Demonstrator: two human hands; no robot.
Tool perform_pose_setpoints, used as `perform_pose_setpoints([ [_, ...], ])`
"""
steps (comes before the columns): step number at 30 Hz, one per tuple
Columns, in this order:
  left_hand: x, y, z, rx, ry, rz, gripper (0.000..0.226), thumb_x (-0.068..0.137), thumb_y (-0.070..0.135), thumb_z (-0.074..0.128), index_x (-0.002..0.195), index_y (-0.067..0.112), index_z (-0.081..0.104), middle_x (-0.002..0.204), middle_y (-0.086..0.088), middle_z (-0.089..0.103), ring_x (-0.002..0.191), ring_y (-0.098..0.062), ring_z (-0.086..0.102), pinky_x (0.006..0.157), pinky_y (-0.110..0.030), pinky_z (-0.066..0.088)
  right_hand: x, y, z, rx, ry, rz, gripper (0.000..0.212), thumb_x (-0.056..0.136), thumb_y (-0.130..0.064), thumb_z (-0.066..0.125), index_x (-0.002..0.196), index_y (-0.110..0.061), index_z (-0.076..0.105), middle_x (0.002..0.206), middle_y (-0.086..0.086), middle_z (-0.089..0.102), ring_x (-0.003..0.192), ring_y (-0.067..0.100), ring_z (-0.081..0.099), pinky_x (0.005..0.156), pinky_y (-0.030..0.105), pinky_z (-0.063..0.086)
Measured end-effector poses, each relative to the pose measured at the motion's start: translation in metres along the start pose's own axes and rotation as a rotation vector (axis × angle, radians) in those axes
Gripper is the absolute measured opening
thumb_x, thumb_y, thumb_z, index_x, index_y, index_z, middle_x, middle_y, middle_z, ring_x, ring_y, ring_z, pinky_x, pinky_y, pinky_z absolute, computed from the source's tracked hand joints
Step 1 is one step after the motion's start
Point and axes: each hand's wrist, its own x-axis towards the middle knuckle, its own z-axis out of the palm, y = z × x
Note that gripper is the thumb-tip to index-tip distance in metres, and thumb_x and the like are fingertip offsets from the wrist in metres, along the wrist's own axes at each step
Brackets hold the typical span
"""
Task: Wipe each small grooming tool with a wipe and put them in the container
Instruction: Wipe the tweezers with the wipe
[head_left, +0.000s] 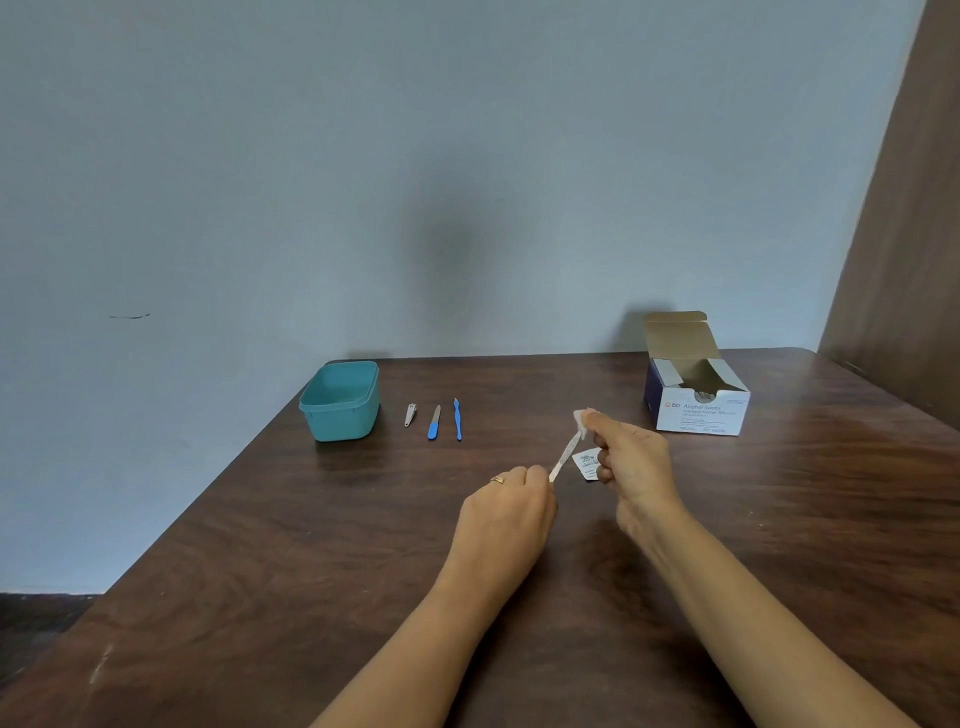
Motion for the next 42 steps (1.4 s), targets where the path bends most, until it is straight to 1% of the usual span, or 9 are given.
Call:
perform_pose_setpoints([
  [4, -0.001, 0.001, -0.002, 0.166, -0.031, 0.103, 0.029, 0.058, 0.013, 0.075, 0.052, 0.024, 0.049, 0.051, 0.008, 0.043, 0.041, -0.009, 0.041, 0.039, -0.022, 0.014, 0.004, -0.003, -0.003, 0.053, 0.083, 0.057, 0.024, 0.078, -0.016, 0.074, 0.061, -0.011, 0.057, 0.060, 0.000, 0.038, 0.045, 0.009, 0.028, 0.033, 0.016, 0.026],
  [8, -0.004, -0.002, -0.002, -0.116, -0.051, -0.135, 0.023, 0.074, 0.014, 0.061, 0.059, 0.021, 0.045, 0.052, 0.006, 0.046, 0.042, -0.010, 0.044, 0.038, -0.021, 0.028, 0.014, -0.007, -0.013, 0.210, 0.085, 0.135, 0.013, 0.078, -0.014, 0.074, 0.073, -0.014, 0.062, 0.061, -0.004, 0.041, 0.034, 0.003, 0.027, 0.036, 0.016, 0.023],
  [10, -0.005, -0.009, 0.003, -0.278, -0.039, -0.274, 0.020, 0.087, 0.013, 0.049, 0.068, 0.014, 0.049, 0.062, 0.001, 0.053, 0.056, -0.017, 0.051, 0.051, -0.029, 0.041, 0.016, -0.007, -0.015, 0.235, 0.050, 0.165, 0.009, 0.080, -0.015, 0.073, 0.079, -0.014, 0.064, 0.063, -0.004, 0.042, 0.032, 0.003, 0.027, 0.035, 0.015, 0.023],
  [12, -0.005, -0.012, -0.001, -0.527, -0.062, -0.356, 0.026, 0.092, 0.019, 0.039, 0.073, 0.008, 0.053, 0.067, -0.001, 0.057, 0.064, -0.020, 0.053, 0.060, -0.037, 0.045, 0.016, -0.005, -0.014, 0.204, -0.007, 0.181, 0.009, 0.083, -0.016, 0.072, 0.079, -0.014, 0.063, 0.064, -0.004, 0.042, 0.032, 0.002, 0.029, 0.035, 0.014, 0.024],
  [17, -0.004, -0.007, -0.009, -0.739, 0.005, -0.386, 0.031, 0.096, 0.016, 0.045, 0.070, 0.010, 0.061, 0.061, 0.004, 0.060, 0.064, -0.014, 0.058, 0.059, -0.022, 0.043, 0.011, -0.002, -0.009, 0.099, -0.120, 0.166, 0.004, 0.086, -0.014, 0.068, 0.084, -0.013, 0.065, 0.064, -0.005, 0.046, 0.037, 0.001, 0.032, 0.041, 0.013, 0.028],
  [24, -0.004, -0.007, -0.008, -0.780, -0.002, -0.418, 0.031, 0.096, 0.015, 0.047, 0.071, 0.010, 0.064, 0.059, 0.003, 0.060, 0.060, -0.009, 0.056, 0.057, -0.017, 0.041, 0.010, 0.002, -0.009, 0.016, -0.155, 0.164, 0.004, 0.085, -0.015, 0.069, 0.088, -0.013, 0.067, 0.062, -0.008, 0.052, 0.039, 0.001, 0.035, 0.039, 0.012, 0.032],
  [31, -0.004, -0.005, -0.010, -0.809, -0.020, -0.436, 0.028, 0.095, 0.011, 0.047, 0.071, 0.009, 0.064, 0.065, -0.006, 0.064, 0.067, -0.020, 0.058, 0.057, -0.022, 0.043, 0.010, 0.003, -0.008, 0.022, -0.152, 0.161, 0.003, 0.085, -0.014, 0.069, 0.088, -0.014, 0.068, 0.064, -0.007, 0.053, 0.037, 0.001, 0.035, 0.039, 0.012, 0.032],
  [36, -0.004, -0.005, -0.011, -0.806, -0.019, -0.433, 0.030, 0.096, 0.013, 0.047, 0.071, 0.008, 0.063, 0.063, -0.005, 0.063, 0.055, -0.007, 0.051, 0.053, -0.014, 0.037, 0.011, 0.004, -0.009, 0.022, -0.142, 0.168, 0.006, 0.084, -0.015, 0.070, 0.090, -0.014, 0.068, 0.058, -0.009, 0.053, 0.036, 0.001, 0.036, 0.038, 0.012, 0.031],
  [42, -0.003, -0.005, -0.011, -0.799, -0.044, -0.427, 0.030, 0.096, 0.013, 0.047, 0.072, 0.008, 0.064, 0.065, -0.004, 0.064, 0.059, -0.010, 0.054, 0.056, -0.016, 0.040, 0.012, 0.004, -0.009, 0.008, -0.140, 0.183, 0.003, 0.084, -0.015, 0.070, 0.087, -0.014, 0.068, 0.058, -0.007, 0.050, 0.036, 0.001, 0.036, 0.037, 0.013, 0.031],
])
